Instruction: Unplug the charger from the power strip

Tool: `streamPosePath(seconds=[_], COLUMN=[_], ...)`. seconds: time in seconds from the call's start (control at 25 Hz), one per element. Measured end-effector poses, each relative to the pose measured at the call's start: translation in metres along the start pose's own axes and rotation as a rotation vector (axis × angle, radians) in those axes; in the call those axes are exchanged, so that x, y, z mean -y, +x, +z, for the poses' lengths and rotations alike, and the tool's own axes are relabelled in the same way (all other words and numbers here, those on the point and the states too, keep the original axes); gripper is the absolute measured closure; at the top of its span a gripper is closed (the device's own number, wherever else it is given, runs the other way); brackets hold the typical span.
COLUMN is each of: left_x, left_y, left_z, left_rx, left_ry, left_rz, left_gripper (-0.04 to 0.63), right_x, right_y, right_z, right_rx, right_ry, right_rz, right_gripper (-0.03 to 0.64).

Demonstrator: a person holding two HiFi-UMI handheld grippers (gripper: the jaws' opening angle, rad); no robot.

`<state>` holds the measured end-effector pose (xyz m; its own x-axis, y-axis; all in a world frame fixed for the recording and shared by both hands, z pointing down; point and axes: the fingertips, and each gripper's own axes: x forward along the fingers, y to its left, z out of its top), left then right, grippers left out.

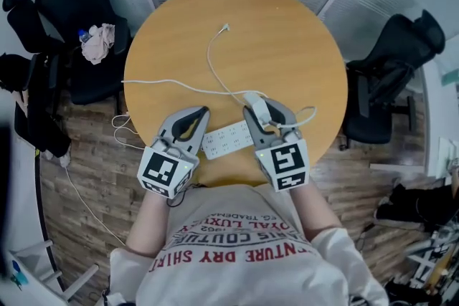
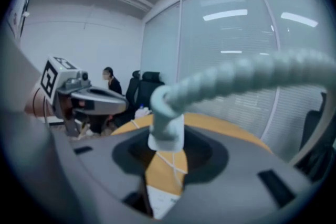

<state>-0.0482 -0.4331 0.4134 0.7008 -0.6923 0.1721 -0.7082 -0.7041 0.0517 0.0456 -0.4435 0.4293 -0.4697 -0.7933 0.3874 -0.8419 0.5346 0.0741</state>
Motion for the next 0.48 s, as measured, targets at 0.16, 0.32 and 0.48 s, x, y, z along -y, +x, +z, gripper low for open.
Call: streamPosePath(seconds=[0.16,0.32,0.48], left_x=[-0.004,-0.01,-0.017], left_y=[-0.013,-0.023,-0.025], left_z=[0.027,0.036,0.037], left_rx=[0.065,0.092,0.108], left_ry=[0.022,0.024,0.011], left_rz=[0.044,0.08,0.093], left_gripper=[0.566,0.566,0.566], right_x=[-0.003,-0.002,-0.002], right_y=[-0.013,-0.018,-0.016], right_z=[0.027,0.04,0.041], right_rx=[0.106,0.145,0.15], right_ry=[0.027,0.061,0.077], right_rz=[0.019,0.007,0.015], right_gripper=[0.462,0.462,0.462])
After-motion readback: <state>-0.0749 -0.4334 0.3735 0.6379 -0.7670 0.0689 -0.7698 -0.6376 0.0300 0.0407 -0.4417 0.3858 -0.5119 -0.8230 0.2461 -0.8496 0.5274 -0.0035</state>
